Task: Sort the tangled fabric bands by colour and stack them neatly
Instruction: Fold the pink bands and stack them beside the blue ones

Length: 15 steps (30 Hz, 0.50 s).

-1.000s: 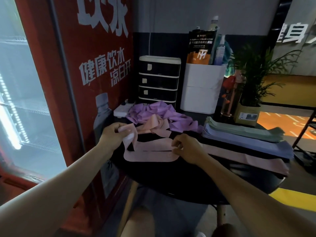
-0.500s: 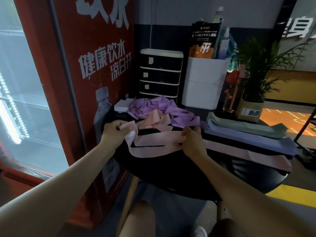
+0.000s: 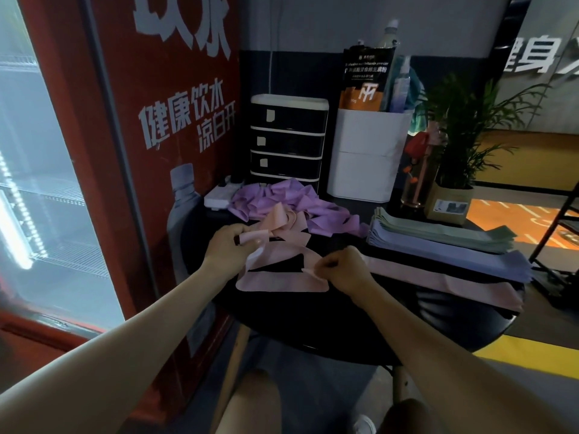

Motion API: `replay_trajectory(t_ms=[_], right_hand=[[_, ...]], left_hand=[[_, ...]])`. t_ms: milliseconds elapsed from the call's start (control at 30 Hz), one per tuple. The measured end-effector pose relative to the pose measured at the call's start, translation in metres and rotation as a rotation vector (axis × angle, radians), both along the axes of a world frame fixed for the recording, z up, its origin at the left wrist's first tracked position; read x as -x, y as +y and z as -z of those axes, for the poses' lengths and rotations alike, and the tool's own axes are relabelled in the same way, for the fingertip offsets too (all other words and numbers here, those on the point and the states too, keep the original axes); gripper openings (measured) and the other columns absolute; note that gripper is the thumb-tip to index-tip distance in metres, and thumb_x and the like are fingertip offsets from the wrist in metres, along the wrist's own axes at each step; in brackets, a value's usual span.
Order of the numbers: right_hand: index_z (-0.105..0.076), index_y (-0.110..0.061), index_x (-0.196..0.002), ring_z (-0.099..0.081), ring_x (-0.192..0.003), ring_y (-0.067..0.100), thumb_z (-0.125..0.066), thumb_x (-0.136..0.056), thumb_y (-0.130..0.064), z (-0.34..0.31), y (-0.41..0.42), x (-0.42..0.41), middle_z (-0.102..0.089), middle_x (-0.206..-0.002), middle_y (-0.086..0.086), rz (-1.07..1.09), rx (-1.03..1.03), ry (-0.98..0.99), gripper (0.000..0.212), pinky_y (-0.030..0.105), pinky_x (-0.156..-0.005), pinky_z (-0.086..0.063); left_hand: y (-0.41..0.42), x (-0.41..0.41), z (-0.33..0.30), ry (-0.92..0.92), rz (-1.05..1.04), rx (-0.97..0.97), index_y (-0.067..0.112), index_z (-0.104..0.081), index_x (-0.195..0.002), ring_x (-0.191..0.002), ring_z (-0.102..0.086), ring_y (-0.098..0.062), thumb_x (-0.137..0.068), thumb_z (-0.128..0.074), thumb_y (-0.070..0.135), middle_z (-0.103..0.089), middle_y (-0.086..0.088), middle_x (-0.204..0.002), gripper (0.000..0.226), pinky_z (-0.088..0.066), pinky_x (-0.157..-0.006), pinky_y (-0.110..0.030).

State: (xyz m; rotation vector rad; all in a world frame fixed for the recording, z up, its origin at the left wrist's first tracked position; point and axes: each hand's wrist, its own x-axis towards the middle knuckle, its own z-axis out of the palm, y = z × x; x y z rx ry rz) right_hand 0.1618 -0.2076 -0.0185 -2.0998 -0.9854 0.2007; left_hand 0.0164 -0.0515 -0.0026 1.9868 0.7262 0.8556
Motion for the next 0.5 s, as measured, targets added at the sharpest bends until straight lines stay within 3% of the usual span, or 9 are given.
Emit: replay_trajectory(t_ms=[100,167,200,267,367,433,500], right_hand=[[-0.073,0.004,-0.086,-0.040,-0.061,-0.001,-0.063,-0.081,-0.005,0.002,-0.003,-0.005,-0.071,-0.090,0.013,-0.008,0.090,-0.135,0.015,0.017,-0.074,-0.035],[-0.073,0.003,-0.084,-0.049,-0.068,0.004,-0.062,-0.081,-0.005,0.003,-0.001,-0.006,-0.071,-0.090,0.017,-0.007,0.099,-0.215,0.014,0.023,-0.083,-0.035],[-0.073,0.002,-0.084,-0.057,-0.077,0.015,-0.062,-0.080,-0.006,0.004,0.001,-0.007,-0.071,-0.089,0.018,-0.002,0.083,-0.237,0.014,0.026,-0.082,-0.038],[-0.073,-0.001,-0.078,-0.059,-0.083,0.026,-0.065,-0.078,-0.008,0.000,0.004,-0.010,-0.070,-0.080,0.014,-0.007,-0.009,-0.256,0.010,0.030,-0.075,-0.045],[-0.070,-0.003,-0.067,-0.054,-0.065,0.018,-0.064,-0.078,-0.002,-0.021,0.003,-0.014,-0.058,-0.062,-0.001,0.006,-0.242,-0.271,0.013,0.025,-0.064,-0.042],[-0.066,-0.004,-0.072,-0.050,-0.061,0.009,-0.059,-0.084,-0.002,-0.040,-0.005,-0.016,-0.055,-0.064,-0.004,0.114,-0.390,-0.113,0.015,0.019,-0.059,-0.040],[-0.060,-0.009,-0.072,-0.048,-0.062,0.008,-0.053,-0.089,-0.006,-0.052,-0.013,-0.022,-0.053,-0.067,-0.003,0.247,-0.522,0.124,0.018,0.022,-0.063,-0.040]], left_hand=[[-0.003,-0.002,0.002,0.011,0.003,0.016,0.005,-0.065,-0.094,-0.068,-0.053,-0.019,-0.087,-0.063,0.008,-0.062,-0.017,-0.091,0.008,-0.043,-0.055,-0.018],[-0.003,-0.002,0.001,0.020,0.004,0.012,0.004,-0.065,-0.094,-0.061,-0.050,-0.016,-0.087,-0.063,0.008,-0.061,-0.015,-0.087,0.009,-0.039,-0.045,-0.011],[-0.002,-0.001,0.000,0.024,0.000,0.017,0.005,-0.065,-0.095,-0.062,-0.050,-0.016,-0.087,-0.063,0.008,-0.061,-0.014,-0.086,0.008,-0.039,-0.045,-0.011],[0.001,0.001,-0.003,0.006,-0.010,0.033,0.009,-0.063,-0.091,-0.069,-0.052,-0.014,-0.087,-0.062,0.008,-0.061,-0.007,-0.085,0.005,-0.042,-0.056,-0.015],[0.007,0.005,-0.015,-0.089,-0.038,0.100,0.012,-0.060,-0.090,-0.077,-0.054,-0.018,-0.089,-0.058,0.009,-0.060,-0.005,-0.083,0.004,-0.045,-0.070,-0.028],[0.012,0.006,-0.025,-0.156,-0.097,0.157,0.013,-0.058,-0.092,-0.077,-0.055,-0.019,-0.092,-0.054,0.014,-0.059,-0.003,-0.081,0.004,-0.045,-0.066,-0.026],[0.020,0.006,-0.031,-0.239,-0.154,0.288,0.014,-0.059,-0.095,-0.074,-0.055,-0.017,-0.093,-0.053,0.018,-0.058,-0.002,-0.081,0.008,-0.046,-0.066,-0.027]])
